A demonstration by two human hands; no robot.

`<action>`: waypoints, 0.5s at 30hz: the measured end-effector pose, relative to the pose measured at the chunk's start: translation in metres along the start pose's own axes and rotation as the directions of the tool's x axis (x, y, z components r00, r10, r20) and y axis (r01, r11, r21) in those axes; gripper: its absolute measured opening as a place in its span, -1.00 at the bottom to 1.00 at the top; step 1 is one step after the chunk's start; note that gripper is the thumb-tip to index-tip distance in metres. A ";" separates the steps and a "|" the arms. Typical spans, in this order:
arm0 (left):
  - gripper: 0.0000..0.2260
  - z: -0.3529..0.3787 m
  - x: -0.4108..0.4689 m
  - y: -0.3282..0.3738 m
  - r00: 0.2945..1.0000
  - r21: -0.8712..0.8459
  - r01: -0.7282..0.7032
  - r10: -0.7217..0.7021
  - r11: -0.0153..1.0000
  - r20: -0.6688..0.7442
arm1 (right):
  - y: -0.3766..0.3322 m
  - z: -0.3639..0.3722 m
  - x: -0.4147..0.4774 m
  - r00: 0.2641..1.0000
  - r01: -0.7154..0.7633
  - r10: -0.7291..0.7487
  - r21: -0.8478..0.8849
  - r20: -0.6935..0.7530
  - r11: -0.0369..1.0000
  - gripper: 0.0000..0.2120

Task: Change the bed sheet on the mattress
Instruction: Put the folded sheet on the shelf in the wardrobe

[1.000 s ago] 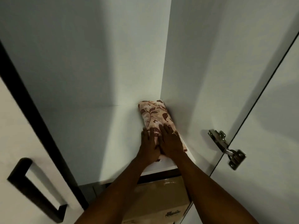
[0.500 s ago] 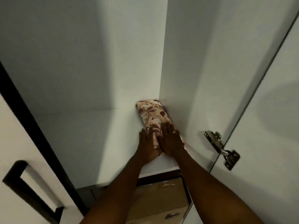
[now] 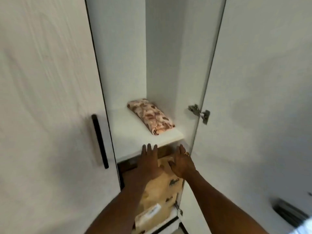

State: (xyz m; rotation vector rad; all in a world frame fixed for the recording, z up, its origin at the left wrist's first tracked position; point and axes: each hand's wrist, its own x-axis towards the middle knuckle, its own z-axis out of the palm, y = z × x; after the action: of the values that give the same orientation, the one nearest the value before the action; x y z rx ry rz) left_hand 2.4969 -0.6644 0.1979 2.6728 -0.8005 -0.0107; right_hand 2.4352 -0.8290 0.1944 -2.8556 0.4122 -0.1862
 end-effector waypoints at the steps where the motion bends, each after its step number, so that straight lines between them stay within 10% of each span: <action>1: -0.15 0.000 -0.011 0.000 0.999 -0.004 -0.020 0.020 1.000 0.033 | 0.000 -0.001 -0.017 0.999 -0.002 0.004 -0.040 0.034 0.999 -0.17; 11: -0.19 -0.019 -0.100 0.052 0.990 0.038 -0.135 0.133 0.990 0.043 | 0.030 -0.079 -0.150 0.995 -0.056 0.043 -0.145 -0.092 0.988 -0.23; 15: -0.20 -0.031 -0.129 0.083 0.986 0.035 -0.165 0.165 0.986 0.014 | 0.051 -0.136 -0.204 0.923 -0.105 0.067 -0.079 -0.378 0.991 -0.43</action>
State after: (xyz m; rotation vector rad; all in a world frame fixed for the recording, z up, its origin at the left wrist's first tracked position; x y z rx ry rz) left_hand 2.3476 -0.6497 0.2430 2.6328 -1.0320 0.0307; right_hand 2.2062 -0.8470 0.2932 -2.8855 0.6348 -0.7226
